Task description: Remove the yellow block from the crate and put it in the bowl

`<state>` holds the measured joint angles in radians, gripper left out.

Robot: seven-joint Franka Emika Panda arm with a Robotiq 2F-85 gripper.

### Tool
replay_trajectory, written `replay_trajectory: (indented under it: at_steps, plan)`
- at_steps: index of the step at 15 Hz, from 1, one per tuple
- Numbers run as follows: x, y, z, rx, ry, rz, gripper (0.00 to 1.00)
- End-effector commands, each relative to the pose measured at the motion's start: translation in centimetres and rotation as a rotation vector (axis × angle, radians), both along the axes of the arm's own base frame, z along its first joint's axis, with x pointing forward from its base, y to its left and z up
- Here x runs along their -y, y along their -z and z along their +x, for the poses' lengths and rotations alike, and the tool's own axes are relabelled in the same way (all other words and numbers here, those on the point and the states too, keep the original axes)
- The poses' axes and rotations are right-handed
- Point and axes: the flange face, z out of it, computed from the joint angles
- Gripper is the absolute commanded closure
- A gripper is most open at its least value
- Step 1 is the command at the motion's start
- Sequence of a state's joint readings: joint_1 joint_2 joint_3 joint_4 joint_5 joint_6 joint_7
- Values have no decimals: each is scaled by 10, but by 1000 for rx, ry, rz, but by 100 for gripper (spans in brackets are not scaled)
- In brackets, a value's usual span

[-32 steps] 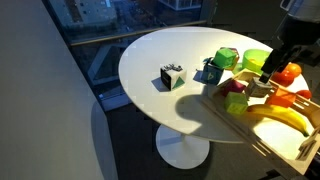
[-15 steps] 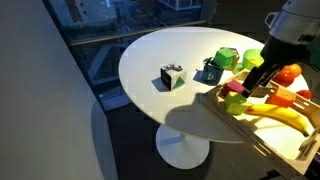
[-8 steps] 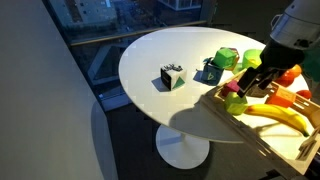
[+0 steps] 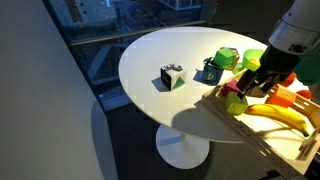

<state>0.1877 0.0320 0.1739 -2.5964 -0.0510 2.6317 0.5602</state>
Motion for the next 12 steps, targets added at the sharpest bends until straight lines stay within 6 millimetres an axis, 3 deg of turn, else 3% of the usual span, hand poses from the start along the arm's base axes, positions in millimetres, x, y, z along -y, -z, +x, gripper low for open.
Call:
replay_trajectory:
  at_steps: [1, 12]
  plan:
    - [0, 7, 8, 6, 23, -17, 0]
    - [-17, 19, 23, 5, 5, -31, 0]
